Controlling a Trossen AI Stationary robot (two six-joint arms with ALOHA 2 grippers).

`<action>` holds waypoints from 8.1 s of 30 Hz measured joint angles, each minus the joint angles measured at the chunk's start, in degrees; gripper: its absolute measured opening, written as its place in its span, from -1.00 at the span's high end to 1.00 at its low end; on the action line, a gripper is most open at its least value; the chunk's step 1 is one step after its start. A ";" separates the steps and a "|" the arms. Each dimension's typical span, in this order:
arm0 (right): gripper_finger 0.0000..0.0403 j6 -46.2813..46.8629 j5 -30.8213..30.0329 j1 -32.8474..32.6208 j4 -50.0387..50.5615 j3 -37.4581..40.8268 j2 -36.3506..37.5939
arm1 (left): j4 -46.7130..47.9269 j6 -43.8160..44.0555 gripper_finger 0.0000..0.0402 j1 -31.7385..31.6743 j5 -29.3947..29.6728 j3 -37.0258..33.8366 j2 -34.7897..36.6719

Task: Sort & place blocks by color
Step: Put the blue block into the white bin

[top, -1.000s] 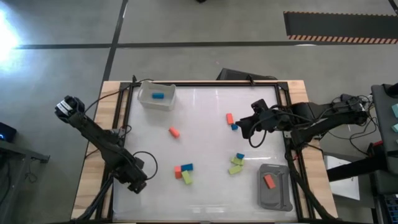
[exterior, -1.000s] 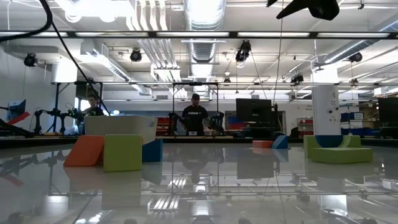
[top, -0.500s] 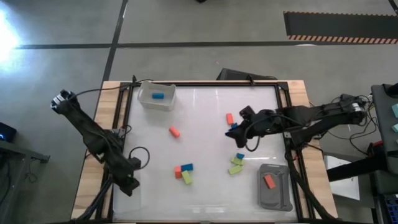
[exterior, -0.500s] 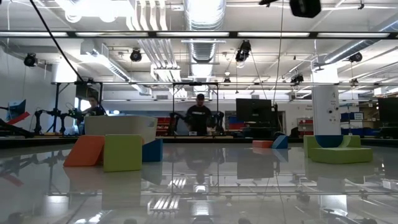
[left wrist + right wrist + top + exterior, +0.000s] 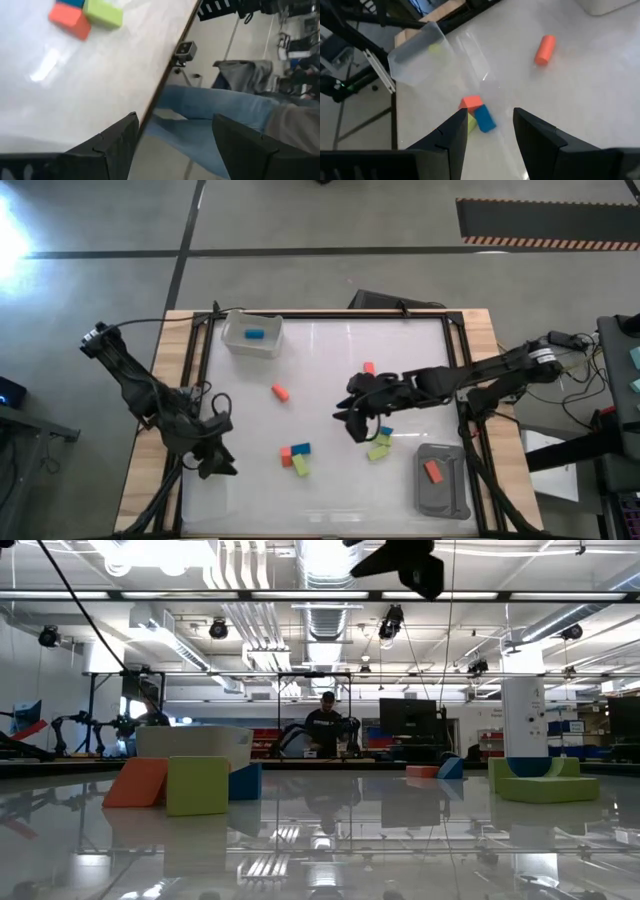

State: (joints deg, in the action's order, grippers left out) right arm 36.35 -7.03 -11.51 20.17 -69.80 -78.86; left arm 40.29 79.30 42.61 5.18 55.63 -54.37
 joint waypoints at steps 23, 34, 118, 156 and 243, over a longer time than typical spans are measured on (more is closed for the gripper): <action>0.25 -15.09 1.63 -0.24 -9.96 -8.33 -18.85 | 0.21 -14.29 -0.18 -0.24 21.24 -1.65 -0.32; -0.21 -19.67 4.10 -0.36 1.02 -17.70 -26.49 | 0.24 -14.29 -0.18 -0.24 22.22 -1.83 -0.35; 0.37 -16.41 2.04 1.23 -9.39 -10.39 -3.27 | -45.12 -59.23 -0.18 -20.23 27.09 -2.22 -4.35; 0.37 -10.84 4.17 1.79 -25.29 -4.45 0.31 | -65.02 -55.64 -0.05 -22.56 20.10 -1.61 -12.94; -0.16 -0.85 1.62 7.91 8.36 -4.59 14.48 | 4.67 -62.20 0.08 -86.90 4.32 10.83 -36.55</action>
State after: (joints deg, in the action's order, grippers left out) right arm 35.50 -5.41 -3.60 28.53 -74.39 -64.38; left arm 44.96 17.10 -44.29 9.50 66.46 -90.92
